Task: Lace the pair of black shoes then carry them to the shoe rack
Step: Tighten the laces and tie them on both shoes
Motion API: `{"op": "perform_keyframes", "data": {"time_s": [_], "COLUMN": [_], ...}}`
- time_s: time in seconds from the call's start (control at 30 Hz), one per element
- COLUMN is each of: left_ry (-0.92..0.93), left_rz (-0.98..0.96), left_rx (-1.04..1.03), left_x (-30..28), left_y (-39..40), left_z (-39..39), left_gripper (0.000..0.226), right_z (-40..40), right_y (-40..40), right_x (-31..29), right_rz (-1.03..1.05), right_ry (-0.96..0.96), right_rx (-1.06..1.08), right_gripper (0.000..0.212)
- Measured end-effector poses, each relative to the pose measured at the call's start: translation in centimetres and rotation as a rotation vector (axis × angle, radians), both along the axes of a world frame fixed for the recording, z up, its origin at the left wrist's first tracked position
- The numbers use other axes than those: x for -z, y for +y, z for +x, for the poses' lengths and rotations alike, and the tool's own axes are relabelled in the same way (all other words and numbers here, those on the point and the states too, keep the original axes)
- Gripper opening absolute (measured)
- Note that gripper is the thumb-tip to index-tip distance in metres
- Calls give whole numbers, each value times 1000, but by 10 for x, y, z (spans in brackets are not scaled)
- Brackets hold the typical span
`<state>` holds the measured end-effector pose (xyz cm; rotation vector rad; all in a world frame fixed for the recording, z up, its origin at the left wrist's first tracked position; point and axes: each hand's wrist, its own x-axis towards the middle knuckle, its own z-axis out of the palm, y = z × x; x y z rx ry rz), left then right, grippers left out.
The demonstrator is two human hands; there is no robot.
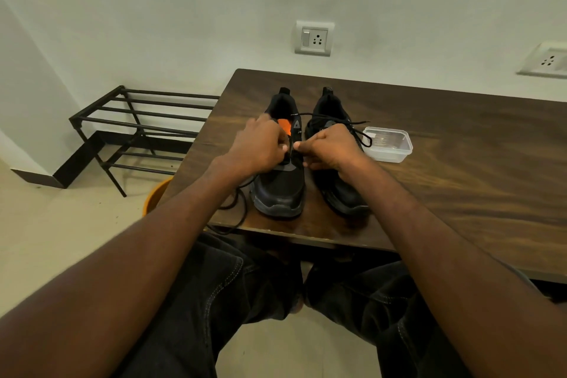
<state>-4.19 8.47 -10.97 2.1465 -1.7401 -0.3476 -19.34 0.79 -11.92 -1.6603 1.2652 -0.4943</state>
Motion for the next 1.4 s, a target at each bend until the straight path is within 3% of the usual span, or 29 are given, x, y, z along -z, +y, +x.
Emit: {"op": "perform_keyframes", "data": {"time_s": [0.07, 0.17, 0.3, 0.43, 0.5, 0.6, 0.67, 0.73, 0.83, 0.93, 1.0, 1.07, 1.13, 1.2, 1.27, 1.33, 1.4], "left_ry": [-190, -166, -105, -72, -60, -46, -44, -32, 11, 44, 51, 56, 78, 89, 88, 103, 122], "left_rz": [-35, 0, 52, 42, 50, 50, 57, 71, 89, 95, 97, 102, 103, 103, 97, 89, 83], "left_rx": [-11, -14, 68, 101, 112, 127, 131, 127, 140, 139, 143, 157, 171, 185, 195, 199, 196], "left_x": [-5, -13, -14, -16, -17, -19, -19, -17, -11, -7, -7, -8, -8, -7, -6, -5, -5], "left_y": [2, 6, 11, 10, 10, 9, 9, 8, 6, 4, 3, 2, 1, 2, 4, 4, 5], "left_z": [3, 8, 14, 16, 17, 17, 17, 17, 20, 24, 26, 27, 29, 32, 33, 33, 35], "left_gripper": [25, 32, 37, 33, 33, 32, 30, 30, 27, 30, 30, 26, 23, 24, 25, 26, 27], "right_z": [0, 5, 2, -29, -43, -32, -11, 4, 1, -24, -40, -42, -28, -8, 4, 1, -13], "right_y": [3, 7, 1, -15, -14, 4, 15, 21, 14, -1, -6, -3, 9, 21, 25, 20, 9], "right_x": [1, 7, -1, -35, -43, -32, -16, -5, -9, -32, -44, -43, -33, -20, -10, -10, -18], "right_rz": [-61, -188, -196, -372, -582, -732, -632, -445, -414, -529, -668, -773, -788, -617, -425, -421, -546], "right_ry": [73, 124, 177, 17, 99, 248, 339, 402, 360, 129, 125, 212, 288, 385, 444, 401, 340], "right_rx": [-54, -42, -15, 511, 614, 313, -2, -186, -82, 381, 566, 499, 240, -66, -222, -142, 114], "right_gripper": [11, 13, 16, 19, 14, 23, 23, 15, 8, 10, 10, 17, 24, 21, 15, 6, 5]}}
